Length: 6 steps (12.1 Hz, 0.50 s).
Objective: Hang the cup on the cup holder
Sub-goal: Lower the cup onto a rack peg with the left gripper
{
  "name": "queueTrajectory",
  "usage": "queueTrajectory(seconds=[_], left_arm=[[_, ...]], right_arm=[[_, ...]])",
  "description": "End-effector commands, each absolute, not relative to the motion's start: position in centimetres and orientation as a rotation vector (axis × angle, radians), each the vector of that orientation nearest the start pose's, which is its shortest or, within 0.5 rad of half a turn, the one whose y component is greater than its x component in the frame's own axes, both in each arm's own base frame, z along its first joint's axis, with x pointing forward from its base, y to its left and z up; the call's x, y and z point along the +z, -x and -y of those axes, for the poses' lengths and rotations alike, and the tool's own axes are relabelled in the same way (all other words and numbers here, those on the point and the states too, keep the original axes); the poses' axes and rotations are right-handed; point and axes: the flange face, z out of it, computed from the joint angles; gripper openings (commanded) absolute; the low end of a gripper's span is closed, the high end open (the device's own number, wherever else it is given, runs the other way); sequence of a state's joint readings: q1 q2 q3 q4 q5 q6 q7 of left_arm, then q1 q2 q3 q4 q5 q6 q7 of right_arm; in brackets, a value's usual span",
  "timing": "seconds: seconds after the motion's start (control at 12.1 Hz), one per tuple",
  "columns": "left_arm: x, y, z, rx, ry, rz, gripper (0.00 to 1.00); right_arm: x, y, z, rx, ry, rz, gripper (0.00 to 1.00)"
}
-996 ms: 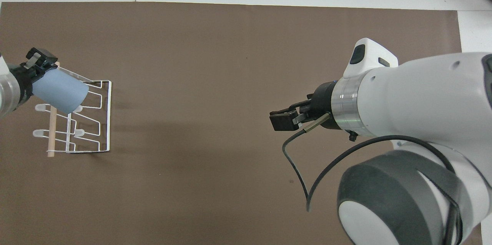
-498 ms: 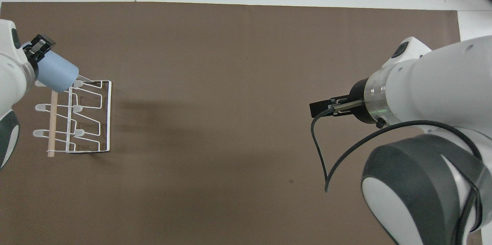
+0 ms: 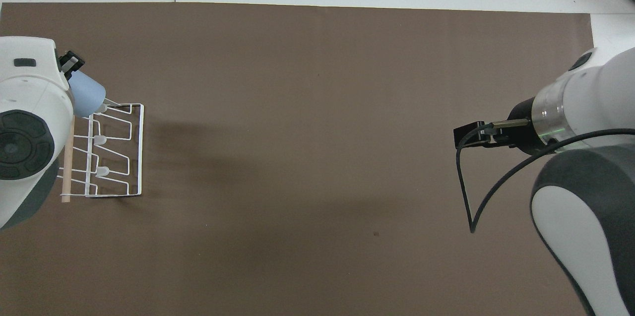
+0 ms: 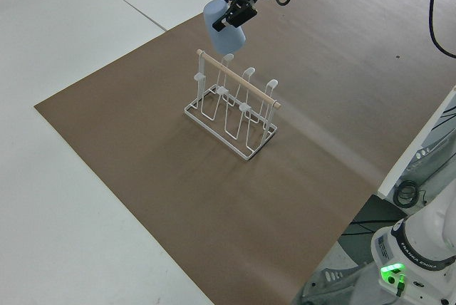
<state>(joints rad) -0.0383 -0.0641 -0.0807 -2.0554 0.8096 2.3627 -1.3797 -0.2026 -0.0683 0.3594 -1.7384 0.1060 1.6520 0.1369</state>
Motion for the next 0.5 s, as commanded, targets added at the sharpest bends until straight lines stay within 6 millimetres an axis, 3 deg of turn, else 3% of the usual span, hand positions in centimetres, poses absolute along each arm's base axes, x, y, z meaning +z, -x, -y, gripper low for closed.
queueTrajectory(seconds=[0.0,0.25,0.41], left_arm=[[50.0,-56.6,6.2,-1.050,2.494,1.032,0.00],[48.6,-56.8,6.8,-1.053,2.497,1.049,0.00],[47.7,-56.5,6.9,-1.063,2.482,1.038,0.00]], right_arm=[[57.3,-51.1,-8.9,0.094,3.110,-0.023,1.00],[55.0,-49.2,-8.5,0.074,3.134,-0.005,1.00],[54.5,-49.3,-7.7,0.057,3.137,-0.034,1.00]])
